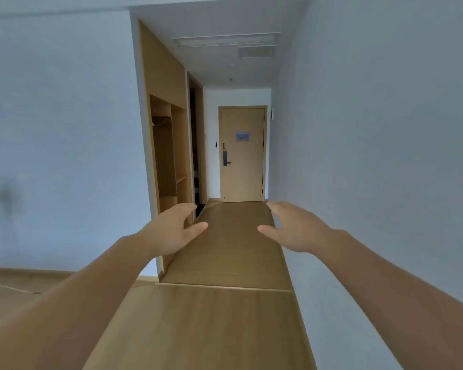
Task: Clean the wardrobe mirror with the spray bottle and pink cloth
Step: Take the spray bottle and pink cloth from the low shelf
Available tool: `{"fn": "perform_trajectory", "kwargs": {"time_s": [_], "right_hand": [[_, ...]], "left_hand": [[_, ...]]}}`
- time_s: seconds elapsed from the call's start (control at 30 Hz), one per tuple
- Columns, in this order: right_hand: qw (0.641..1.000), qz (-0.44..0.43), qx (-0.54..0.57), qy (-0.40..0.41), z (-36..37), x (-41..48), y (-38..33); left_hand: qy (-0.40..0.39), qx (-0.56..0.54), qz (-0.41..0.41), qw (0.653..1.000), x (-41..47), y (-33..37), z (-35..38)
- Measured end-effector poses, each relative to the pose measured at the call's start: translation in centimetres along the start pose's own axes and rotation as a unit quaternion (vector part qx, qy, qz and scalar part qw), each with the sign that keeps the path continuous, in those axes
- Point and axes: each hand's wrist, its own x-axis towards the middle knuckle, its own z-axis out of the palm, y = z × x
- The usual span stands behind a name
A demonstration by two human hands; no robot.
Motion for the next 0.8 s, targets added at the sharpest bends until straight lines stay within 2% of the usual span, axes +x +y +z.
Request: {"fn": "perform_trajectory", "kwargs": {"time_s": [0.1, 0.37, 0.53, 0.8], "right_hand": [[1.000, 0.019, 0.004, 0.003, 1.1, 3.5, -0.1], [0.997, 0.064, 0.005, -0.034, 6.2, 9.2, 2.6], [0.993, 0.094, 0.017, -0.071, 10.7, 11.8, 7.1], [0.988, 0.095, 0.051, -0.107, 17.2, 19.0, 16.5]], "left_hand": [[0.004, 0.003, 0.006, 1.000, 3.4, -2.6, 0.4], [-0.056, -0.006, 0.008, 0.998, 10.5, -7.0, 5.4], [-0.118, -0.032, 0.003, 0.993, 13.8, -7.6, 11.1], [-0.157, -0.050, -0.029, 0.986, 21.6, -6.8, 20.6]]}}
